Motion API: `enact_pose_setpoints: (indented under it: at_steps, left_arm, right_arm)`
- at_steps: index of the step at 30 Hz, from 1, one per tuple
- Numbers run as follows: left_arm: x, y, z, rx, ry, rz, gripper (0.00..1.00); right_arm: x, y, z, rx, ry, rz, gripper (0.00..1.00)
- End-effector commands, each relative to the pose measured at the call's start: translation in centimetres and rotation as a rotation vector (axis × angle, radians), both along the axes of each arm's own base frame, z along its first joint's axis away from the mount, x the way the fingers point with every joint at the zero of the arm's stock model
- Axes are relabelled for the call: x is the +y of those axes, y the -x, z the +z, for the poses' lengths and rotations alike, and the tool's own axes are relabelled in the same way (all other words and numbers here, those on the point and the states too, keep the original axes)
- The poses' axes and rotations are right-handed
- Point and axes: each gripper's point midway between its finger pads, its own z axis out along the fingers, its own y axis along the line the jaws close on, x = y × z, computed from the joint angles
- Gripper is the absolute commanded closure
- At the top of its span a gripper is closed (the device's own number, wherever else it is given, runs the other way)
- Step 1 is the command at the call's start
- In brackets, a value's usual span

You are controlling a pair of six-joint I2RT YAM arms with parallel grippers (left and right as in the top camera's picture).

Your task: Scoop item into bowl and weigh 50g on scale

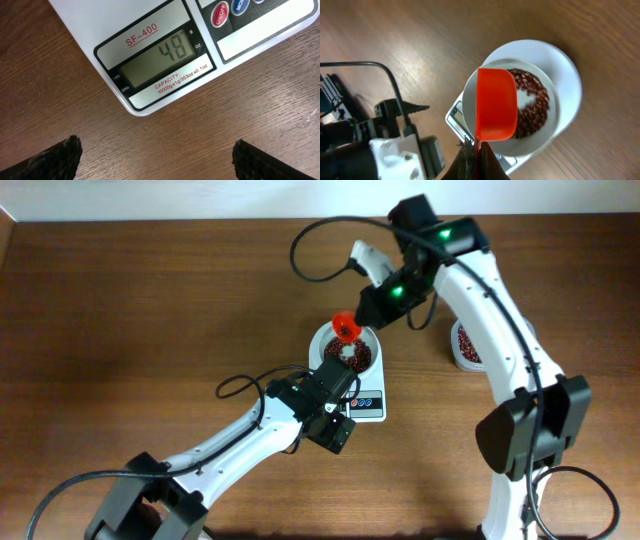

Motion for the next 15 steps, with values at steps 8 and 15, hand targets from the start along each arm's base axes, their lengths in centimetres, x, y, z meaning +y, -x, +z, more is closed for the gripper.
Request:
enact_pose_setpoints:
  at_steps: [8,15]
  left_arm:
    - [0.2,0.2,-0.4,0.004,-0.018,-0.019,0.01]
    - [0.2,0.2,-0.4,0.004,-0.018,-0.019,0.01]
  right_arm:
    - [-1.9,0.4,1.2,-0.005,0.027,0.005,0.96]
    - [-2.4,0.0,2.0,-0.035,0.046,-0.005,0.96]
